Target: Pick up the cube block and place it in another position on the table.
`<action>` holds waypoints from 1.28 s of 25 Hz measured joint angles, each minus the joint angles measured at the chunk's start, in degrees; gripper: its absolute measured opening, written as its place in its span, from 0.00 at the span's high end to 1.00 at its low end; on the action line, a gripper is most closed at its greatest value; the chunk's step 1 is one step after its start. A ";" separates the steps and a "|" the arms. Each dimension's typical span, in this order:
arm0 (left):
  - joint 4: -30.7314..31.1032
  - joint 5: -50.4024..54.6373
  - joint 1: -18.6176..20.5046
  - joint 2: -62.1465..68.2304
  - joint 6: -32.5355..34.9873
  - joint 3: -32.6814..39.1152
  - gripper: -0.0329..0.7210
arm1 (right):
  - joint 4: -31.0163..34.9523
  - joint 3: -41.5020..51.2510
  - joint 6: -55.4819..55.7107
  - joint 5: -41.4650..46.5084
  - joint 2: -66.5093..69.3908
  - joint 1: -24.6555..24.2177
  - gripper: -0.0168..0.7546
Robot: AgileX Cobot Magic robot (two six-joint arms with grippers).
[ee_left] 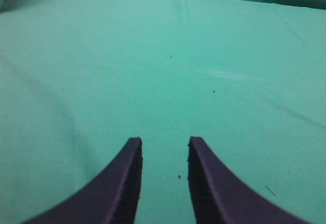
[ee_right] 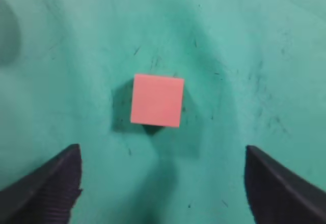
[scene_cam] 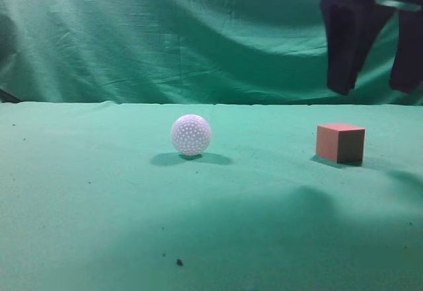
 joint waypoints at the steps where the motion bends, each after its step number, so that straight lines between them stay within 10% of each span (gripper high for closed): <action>1: 0.00 0.00 0.00 0.00 0.00 0.00 0.61 | 0.00 -0.40 0.00 -0.14 1.35 0.00 0.20; 6: 0.00 0.00 0.00 0.00 0.00 0.00 0.61 | 0.00 -2.62 0.00 -0.73 7.09 0.00 0.20; 12: 0.00 0.00 0.00 0.00 0.00 0.00 0.61 | 0.00 -4.66 0.04 -1.54 10.59 0.00 0.70; 32: 0.00 0.00 0.00 0.00 0.00 0.00 0.61 | -7.01 -28.58 7.80 5.66 21.16 -12.92 0.70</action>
